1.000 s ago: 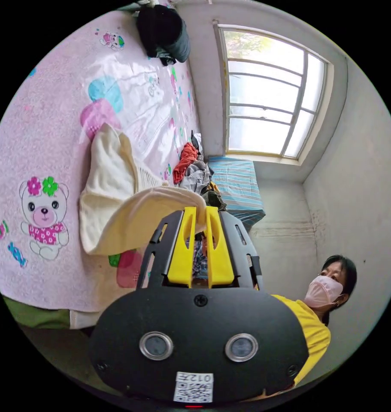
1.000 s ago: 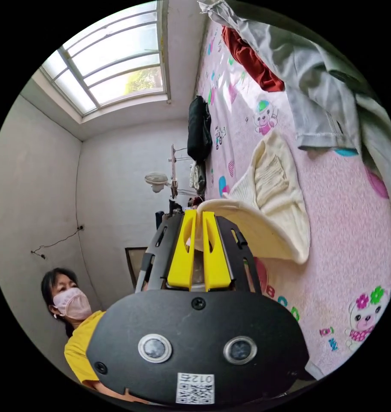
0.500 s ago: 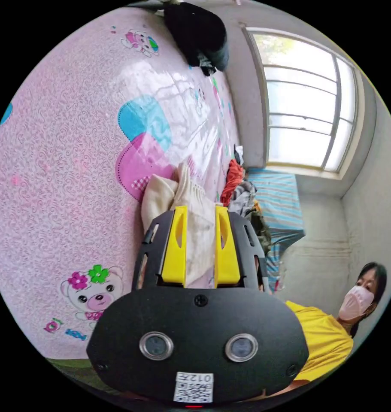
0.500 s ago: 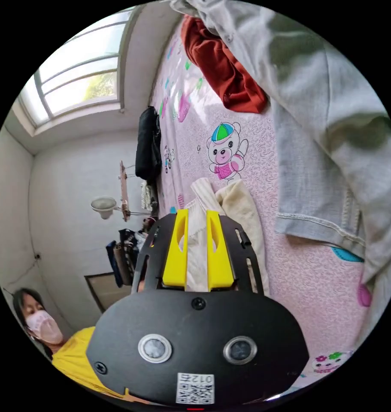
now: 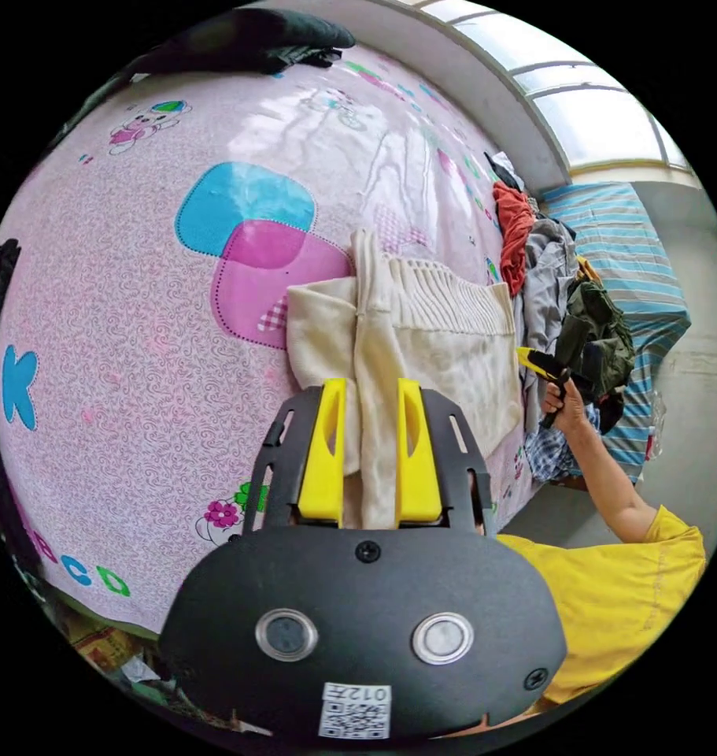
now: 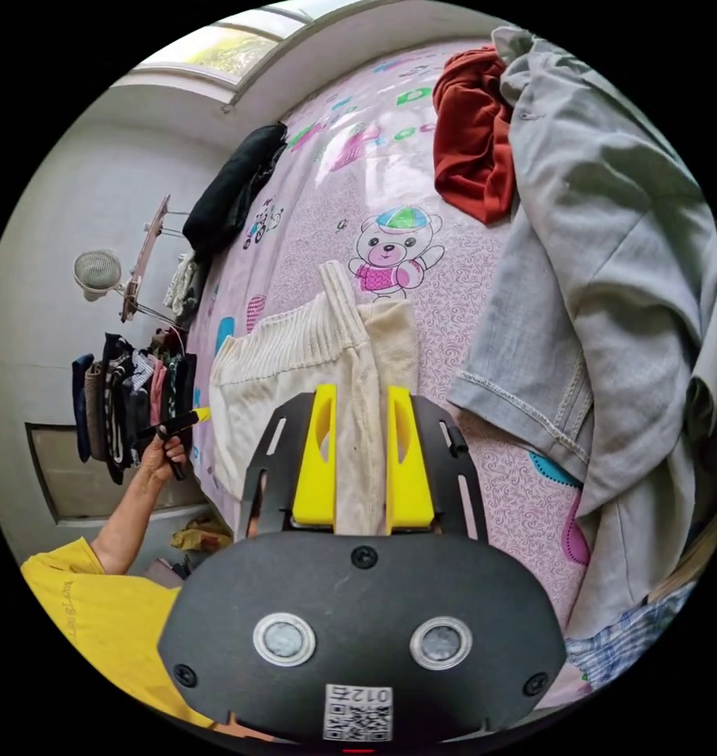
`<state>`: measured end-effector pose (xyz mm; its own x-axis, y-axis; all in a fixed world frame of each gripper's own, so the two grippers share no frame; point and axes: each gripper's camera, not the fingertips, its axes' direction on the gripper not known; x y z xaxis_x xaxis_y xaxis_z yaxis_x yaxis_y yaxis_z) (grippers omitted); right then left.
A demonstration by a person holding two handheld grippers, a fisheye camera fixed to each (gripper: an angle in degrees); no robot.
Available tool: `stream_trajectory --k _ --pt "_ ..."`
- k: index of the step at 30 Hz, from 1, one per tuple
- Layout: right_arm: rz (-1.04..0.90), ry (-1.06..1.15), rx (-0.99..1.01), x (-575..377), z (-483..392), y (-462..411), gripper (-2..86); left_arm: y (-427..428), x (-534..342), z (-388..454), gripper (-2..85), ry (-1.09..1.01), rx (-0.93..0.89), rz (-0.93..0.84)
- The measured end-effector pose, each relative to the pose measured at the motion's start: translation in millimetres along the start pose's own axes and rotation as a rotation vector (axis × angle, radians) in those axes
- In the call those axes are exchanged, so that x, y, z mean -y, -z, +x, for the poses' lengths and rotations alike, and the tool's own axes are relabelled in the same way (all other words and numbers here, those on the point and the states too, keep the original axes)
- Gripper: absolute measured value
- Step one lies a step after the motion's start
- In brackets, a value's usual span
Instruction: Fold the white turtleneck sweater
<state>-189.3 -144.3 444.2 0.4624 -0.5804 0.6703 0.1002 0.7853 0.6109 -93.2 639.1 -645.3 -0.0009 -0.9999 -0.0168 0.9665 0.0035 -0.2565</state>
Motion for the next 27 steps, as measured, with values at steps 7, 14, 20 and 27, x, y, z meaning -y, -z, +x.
stream_trajectory --k 7,14,20,27 --pt "0.064 0.026 0.042 8 -8 17 2.3 40 3 24 1.2 -0.094 0.100 0.030" --pt "0.017 -0.163 0.176 6 34 -15 2.8 -8 -8 -45 1.5 0.134 -0.139 0.007" --pt "0.025 -0.018 0.033 18 5 6 5.3 45 3 -30 3.5 0.102 -0.036 0.195" --pt "0.043 0.061 0.000 59 -14 4 7.3 5 86 -7 5.9 -0.023 -0.020 -0.029"
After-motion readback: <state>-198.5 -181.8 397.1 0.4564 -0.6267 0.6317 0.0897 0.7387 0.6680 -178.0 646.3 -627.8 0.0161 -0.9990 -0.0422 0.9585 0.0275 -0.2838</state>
